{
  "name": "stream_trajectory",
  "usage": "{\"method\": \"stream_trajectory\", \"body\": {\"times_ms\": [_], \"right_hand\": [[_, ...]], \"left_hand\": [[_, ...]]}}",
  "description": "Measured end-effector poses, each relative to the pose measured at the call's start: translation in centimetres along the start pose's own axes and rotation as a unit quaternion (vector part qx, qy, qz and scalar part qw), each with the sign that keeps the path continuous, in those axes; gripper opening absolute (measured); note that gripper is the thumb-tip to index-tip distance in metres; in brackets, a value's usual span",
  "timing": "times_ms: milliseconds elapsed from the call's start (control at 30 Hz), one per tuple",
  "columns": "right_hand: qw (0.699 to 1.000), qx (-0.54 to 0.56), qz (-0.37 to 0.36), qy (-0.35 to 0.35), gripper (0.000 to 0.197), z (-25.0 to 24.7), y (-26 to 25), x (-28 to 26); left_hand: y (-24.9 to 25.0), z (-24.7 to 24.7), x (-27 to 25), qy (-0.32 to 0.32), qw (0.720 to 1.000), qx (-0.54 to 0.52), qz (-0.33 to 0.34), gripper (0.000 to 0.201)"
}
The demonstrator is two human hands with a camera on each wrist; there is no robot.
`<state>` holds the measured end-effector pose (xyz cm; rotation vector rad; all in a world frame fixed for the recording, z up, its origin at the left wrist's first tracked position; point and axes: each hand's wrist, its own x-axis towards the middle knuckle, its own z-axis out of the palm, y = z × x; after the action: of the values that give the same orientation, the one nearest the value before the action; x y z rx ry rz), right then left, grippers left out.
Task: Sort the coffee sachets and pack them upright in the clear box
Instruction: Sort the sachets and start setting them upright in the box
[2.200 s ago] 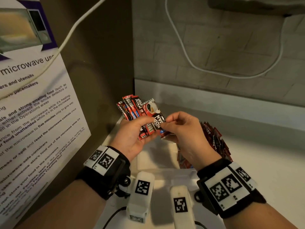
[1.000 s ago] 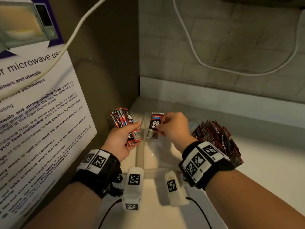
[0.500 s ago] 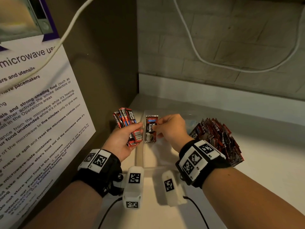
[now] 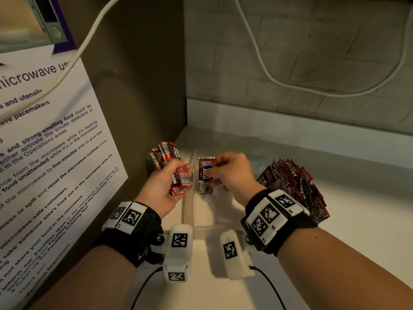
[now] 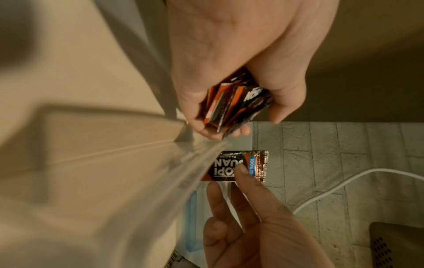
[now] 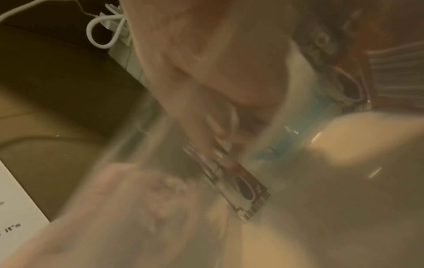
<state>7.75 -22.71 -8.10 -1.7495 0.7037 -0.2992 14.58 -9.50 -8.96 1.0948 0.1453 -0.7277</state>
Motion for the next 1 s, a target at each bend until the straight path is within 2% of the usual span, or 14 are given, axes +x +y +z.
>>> {"method": "stream_trajectory", "body": {"times_ms": [100, 200, 300, 400, 467, 567, 700, 833, 1000], "right_hand": [[0.999, 0.028, -0.029, 0.036, 0.038, -0.7, -0.8, -0.6], [0.992, 0.084, -0.053, 0.075, 0.036, -1.3, -2.3, -1.5], [0.991, 0.122, -0.056, 0.007, 0.035, -1.5, -3.7, -2.6], [0.991, 0.110, -0.052, -0.057, 0.017, -1.5, -4.3, -3.2], [0.991, 0.102, -0.044, -0.067, 0.012, -1.6, -4.3, -3.3], [0.985, 0.153, -0.023, -0.081, 0.013, -2.2, -4.4, -3.3], [0.982, 0.168, -0.040, -0.080, 0.016, -3.1, -4.3, -3.3], [0.981, 0.177, -0.065, -0.041, 0.025, -3.0, -3.5, -3.0], [0.970, 0.230, -0.076, 0.007, 0.018, -2.9, -2.9, -2.5]], "left_hand": [[0.6, 0.3, -0.6, -0.005, 1.000, -0.025, 0.018, 0.009], [1.1, 0.7, -1.2, -0.035, 0.999, -0.016, 0.036, 0.007], [1.1, 1.4, -1.6, -0.085, 0.994, 0.033, 0.058, 0.014], [0.8, 2.1, -1.9, -0.120, 0.987, 0.079, 0.075, 0.019], [0.7, 2.1, -2.0, -0.148, 0.982, 0.088, 0.075, 0.019], [0.8, 1.7, -2.0, -0.189, 0.978, 0.073, 0.053, 0.031], [0.7, 1.6, -1.8, -0.176, 0.982, 0.057, 0.034, 0.029], [0.4, 1.9, -1.8, -0.134, 0.986, 0.080, 0.065, 0.029], [0.6, 1.9, -1.7, -0.112, 0.987, 0.077, 0.085, 0.026]]}}
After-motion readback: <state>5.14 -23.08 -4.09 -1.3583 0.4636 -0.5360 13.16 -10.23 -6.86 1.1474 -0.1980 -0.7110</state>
